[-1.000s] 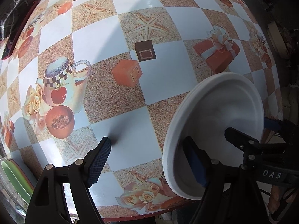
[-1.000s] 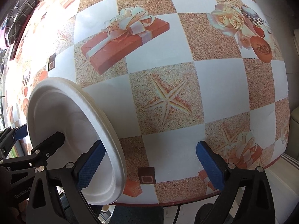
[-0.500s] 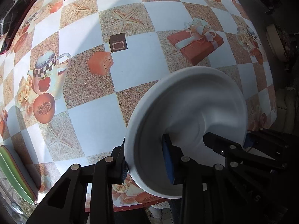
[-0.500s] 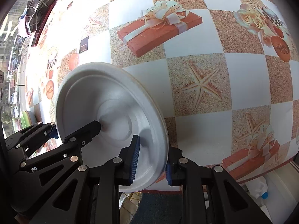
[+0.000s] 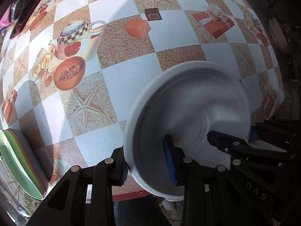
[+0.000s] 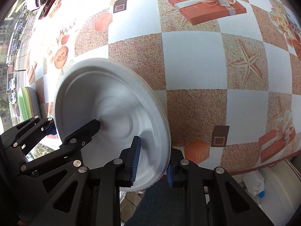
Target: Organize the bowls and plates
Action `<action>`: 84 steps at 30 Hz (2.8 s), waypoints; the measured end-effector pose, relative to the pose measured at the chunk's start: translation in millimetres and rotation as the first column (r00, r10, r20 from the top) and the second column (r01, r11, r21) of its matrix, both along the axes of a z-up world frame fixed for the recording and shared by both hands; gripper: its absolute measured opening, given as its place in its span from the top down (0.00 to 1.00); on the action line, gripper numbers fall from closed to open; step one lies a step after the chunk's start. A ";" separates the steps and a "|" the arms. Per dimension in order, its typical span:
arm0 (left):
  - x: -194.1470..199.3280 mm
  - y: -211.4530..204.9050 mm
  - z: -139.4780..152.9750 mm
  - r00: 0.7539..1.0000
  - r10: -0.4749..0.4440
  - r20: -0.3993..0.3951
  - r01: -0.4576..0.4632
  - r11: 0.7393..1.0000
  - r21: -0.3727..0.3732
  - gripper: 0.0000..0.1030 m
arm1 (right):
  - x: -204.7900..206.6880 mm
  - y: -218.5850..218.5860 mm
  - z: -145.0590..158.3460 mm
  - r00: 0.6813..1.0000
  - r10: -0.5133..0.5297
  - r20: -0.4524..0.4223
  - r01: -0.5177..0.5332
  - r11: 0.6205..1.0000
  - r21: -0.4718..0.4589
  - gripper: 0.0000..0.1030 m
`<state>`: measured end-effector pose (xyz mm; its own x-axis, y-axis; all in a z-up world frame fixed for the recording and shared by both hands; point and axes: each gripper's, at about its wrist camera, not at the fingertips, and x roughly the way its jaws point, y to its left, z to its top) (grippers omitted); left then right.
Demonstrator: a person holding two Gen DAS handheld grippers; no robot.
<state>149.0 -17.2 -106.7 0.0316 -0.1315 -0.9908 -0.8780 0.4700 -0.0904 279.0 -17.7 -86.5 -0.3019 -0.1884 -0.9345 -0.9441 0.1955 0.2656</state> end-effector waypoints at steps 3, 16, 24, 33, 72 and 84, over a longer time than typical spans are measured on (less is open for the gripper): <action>-35.1 5.4 -2.1 0.999 0.031 -0.009 -0.031 1.000 0.002 0.64 | -33.4 6.9 1.0 0.999 0.039 -0.007 -0.039 0.999 -0.003 0.75; -126.9 16.0 -7.4 0.996 0.086 0.029 -0.086 0.996 -0.004 0.63 | -110.9 42.1 0.4 0.992 0.128 0.008 -0.128 0.992 -0.007 0.74; -112.3 20.7 10.2 0.998 0.015 0.064 -0.016 1.000 0.020 0.62 | -109.2 57.1 20.1 0.997 0.075 0.024 -0.074 0.997 -0.028 0.74; -131.6 48.7 72.0 0.994 0.069 0.090 -0.081 0.987 0.136 0.59 | -115.3 81.3 68.3 0.992 0.124 0.014 -0.125 0.990 0.058 0.74; -250.3 59.7 127.8 0.926 0.371 0.071 -0.377 0.890 0.258 0.19 | -205.1 88.5 112.3 0.916 0.394 0.077 -0.402 0.899 0.173 0.01; -222.9 65.2 148.2 0.952 0.306 0.031 -0.303 0.916 0.265 0.18 | -212.9 89.7 132.9 0.914 0.379 0.149 -0.404 0.885 0.231 0.01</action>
<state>-73.9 48.0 41.5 0.0178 0.1481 -0.9888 -0.9826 0.1857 0.0101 66.1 72.0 46.4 -0.1585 -0.0278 -0.9870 -0.9532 -0.2563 0.1603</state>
